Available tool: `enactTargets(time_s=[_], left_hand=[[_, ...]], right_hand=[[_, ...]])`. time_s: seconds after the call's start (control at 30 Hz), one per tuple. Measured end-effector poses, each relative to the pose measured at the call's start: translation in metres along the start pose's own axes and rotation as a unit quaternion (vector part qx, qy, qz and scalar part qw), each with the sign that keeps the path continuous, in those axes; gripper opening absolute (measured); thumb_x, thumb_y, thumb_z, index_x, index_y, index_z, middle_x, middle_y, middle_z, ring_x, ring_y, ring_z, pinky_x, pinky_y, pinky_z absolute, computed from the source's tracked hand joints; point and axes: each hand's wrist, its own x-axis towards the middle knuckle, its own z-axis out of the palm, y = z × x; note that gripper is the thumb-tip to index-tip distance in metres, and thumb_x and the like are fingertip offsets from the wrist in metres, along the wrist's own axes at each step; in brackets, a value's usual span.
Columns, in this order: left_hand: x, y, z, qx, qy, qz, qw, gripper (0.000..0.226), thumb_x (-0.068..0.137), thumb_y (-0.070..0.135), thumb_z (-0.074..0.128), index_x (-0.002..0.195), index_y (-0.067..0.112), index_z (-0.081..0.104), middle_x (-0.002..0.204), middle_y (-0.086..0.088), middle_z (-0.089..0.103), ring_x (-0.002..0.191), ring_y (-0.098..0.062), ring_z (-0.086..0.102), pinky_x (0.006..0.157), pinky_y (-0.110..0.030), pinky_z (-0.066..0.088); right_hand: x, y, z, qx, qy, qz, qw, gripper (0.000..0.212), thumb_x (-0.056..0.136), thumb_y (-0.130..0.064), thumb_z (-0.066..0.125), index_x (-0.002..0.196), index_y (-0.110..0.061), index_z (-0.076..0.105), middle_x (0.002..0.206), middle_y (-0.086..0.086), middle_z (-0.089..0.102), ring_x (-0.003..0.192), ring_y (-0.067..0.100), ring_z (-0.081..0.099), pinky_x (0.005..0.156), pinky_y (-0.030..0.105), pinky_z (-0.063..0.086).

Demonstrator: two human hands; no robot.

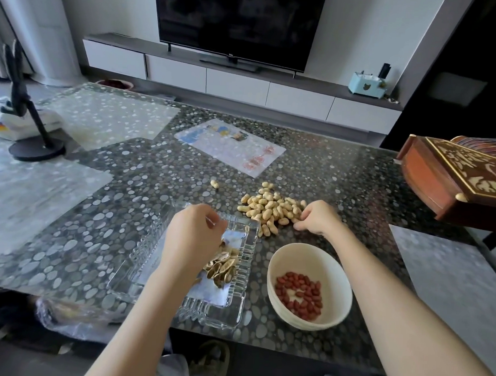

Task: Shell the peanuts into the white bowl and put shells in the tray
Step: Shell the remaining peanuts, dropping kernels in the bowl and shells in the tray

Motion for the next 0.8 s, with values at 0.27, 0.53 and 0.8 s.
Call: enactTargets(time_s=[0.27,0.53,0.8], left_hand=[[-0.005,0.013,0.007,-0.059,-0.016,0.049,0.997,0.011,0.090,0.019,0.059,0.085,0.014,0.068,0.068,0.008,0.062,0.058,-0.006,0.052,0.049,-0.013,0.038],[-0.034,0.042,0.011,-0.324,-0.209,0.050,0.921,0.040,0.077,0.052,0.058,0.080,0.015,0.072,0.072,-0.003,0.070,0.067,-0.015,0.059,0.071,-0.036,0.049],[-0.055,0.057,0.023,-0.306,-0.231,0.146,0.912,0.033,0.078,0.048,0.056,0.082,0.017,0.067,0.064,0.012,0.062,0.063,-0.004,0.054,0.063,-0.025,0.043]], right_hand=[[-0.027,0.019,-0.010,0.161,0.044,-0.071,0.983,0.005,0.088,-0.013,0.065,0.085,-0.009,0.067,0.075,0.004,0.069,0.072,0.018,0.066,0.071,0.032,0.051],[-0.155,0.011,-0.024,0.380,0.060,-0.212,0.898,0.019,0.067,-0.036,0.078,0.083,-0.027,0.073,0.080,-0.008,0.075,0.080,0.007,0.070,0.075,0.022,0.055],[-0.185,0.025,-0.012,0.479,0.075,-0.216,0.848,0.018,0.068,-0.035,0.073,0.080,-0.022,0.072,0.081,-0.005,0.075,0.078,0.008,0.071,0.069,0.021,0.054]])
